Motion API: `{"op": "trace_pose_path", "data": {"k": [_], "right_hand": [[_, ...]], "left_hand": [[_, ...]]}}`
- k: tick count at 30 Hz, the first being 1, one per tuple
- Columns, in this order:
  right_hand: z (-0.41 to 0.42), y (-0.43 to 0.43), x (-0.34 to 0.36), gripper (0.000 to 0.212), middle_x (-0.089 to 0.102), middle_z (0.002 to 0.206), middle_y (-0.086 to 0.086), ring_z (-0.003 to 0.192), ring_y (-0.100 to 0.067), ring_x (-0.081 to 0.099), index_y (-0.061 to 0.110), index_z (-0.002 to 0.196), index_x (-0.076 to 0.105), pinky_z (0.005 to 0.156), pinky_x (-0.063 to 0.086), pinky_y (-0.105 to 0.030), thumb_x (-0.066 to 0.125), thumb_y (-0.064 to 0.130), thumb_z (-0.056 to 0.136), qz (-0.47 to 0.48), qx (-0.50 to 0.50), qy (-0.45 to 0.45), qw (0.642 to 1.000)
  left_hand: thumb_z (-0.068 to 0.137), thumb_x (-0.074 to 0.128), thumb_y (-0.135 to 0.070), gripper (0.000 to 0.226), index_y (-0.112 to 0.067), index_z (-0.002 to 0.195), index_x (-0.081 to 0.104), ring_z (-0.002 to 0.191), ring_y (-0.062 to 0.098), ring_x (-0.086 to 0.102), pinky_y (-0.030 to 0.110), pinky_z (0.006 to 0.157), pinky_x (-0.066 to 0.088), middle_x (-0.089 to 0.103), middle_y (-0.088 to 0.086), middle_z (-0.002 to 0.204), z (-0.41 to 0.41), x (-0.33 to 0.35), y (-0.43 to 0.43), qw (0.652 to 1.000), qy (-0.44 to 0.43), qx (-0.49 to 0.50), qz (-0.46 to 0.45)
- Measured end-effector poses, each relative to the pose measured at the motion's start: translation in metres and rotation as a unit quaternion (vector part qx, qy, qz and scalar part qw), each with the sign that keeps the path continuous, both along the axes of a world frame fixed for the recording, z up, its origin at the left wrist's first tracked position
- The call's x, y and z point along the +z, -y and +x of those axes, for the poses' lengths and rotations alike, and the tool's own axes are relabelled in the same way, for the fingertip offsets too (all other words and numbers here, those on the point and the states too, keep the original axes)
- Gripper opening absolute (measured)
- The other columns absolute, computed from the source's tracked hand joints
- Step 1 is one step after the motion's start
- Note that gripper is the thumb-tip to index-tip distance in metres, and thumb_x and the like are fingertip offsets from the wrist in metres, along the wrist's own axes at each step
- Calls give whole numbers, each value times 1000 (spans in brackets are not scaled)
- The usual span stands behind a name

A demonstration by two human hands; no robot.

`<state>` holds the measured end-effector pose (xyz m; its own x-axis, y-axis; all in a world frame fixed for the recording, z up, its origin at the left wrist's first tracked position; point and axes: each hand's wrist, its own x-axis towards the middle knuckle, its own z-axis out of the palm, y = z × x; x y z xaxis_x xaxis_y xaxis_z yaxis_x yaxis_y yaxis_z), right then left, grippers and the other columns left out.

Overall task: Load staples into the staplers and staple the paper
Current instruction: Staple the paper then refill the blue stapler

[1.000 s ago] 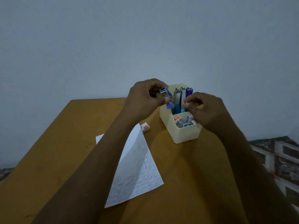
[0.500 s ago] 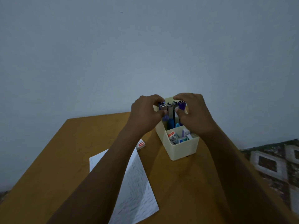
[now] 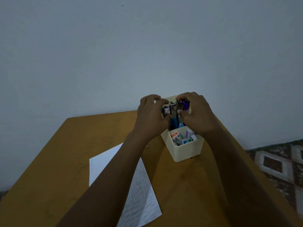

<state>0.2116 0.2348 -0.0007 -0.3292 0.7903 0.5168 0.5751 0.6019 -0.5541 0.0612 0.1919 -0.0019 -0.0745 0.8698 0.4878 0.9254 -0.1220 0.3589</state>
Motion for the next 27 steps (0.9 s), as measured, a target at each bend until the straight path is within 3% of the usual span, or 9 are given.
{"op": "trace_pose_path", "data": {"k": [7, 13, 16, 19, 23, 27], "right_hand": [[1, 1, -3, 39, 57, 122, -5, 112, -21, 48, 14, 121, 55, 89, 34, -23, 65, 8, 83, 0, -5, 3, 1000], [-1, 6, 3, 36, 57, 124, -5, 110, -15, 45, 14, 121, 56, 87, 30, -19, 64, 10, 85, 10, -18, 4, 1000], [-1, 10, 8, 38, 50, 133, 0, 119, -14, 40, 20, 125, 52, 85, 25, -7, 62, 15, 89, 3, -24, -5, 1000], [-2, 17, 19, 42, 46, 137, 4, 122, -11, 37, 24, 127, 48, 75, 19, 2, 62, 19, 89, 13, -5, -14, 1000], [-16, 31, 33, 49, 47, 133, 6, 116, -5, 38, 25, 128, 47, 81, 26, -3, 69, 25, 83, 27, 42, -31, 998], [-39, 47, 32, 52, 50, 124, 8, 108, -6, 44, 22, 125, 49, 84, 31, -7, 73, 25, 79, 35, 87, -26, 995]], "left_hand": [[90, 60, -38, 29, -24, 115, 64, 130, 23, 33, 58, 104, 31, 50, -1, 134, 9, 6, -10, 1000, 26, 15, -8], [86, 66, -35, 20, -24, 101, 70, 114, 18, 51, 49, 95, 43, 62, -2, 119, 10, 22, -7, 990, 135, 6, 48], [89, 63, -29, 16, -20, 102, 68, 106, 13, 56, 37, 92, 48, 65, -2, 114, 9, 37, 3, 972, 220, -21, 73], [91, 61, -26, 16, -17, 103, 68, 94, 9, 62, 19, 79, 51, 68, -4, 101, 4, 50, 15, 945, 308, -40, 99], [91, 62, -26, 12, -18, 98, 68, 82, 11, 68, 20, 73, 56, 70, -3, 89, -11, 61, 33, 891, 439, -29, 112], [91, 63, -22, 16, -8, 98, 66, 84, 19, 70, 27, 77, 59, 69, 7, 94, -34, 63, 55, 819, 568, -19, 81]]}}
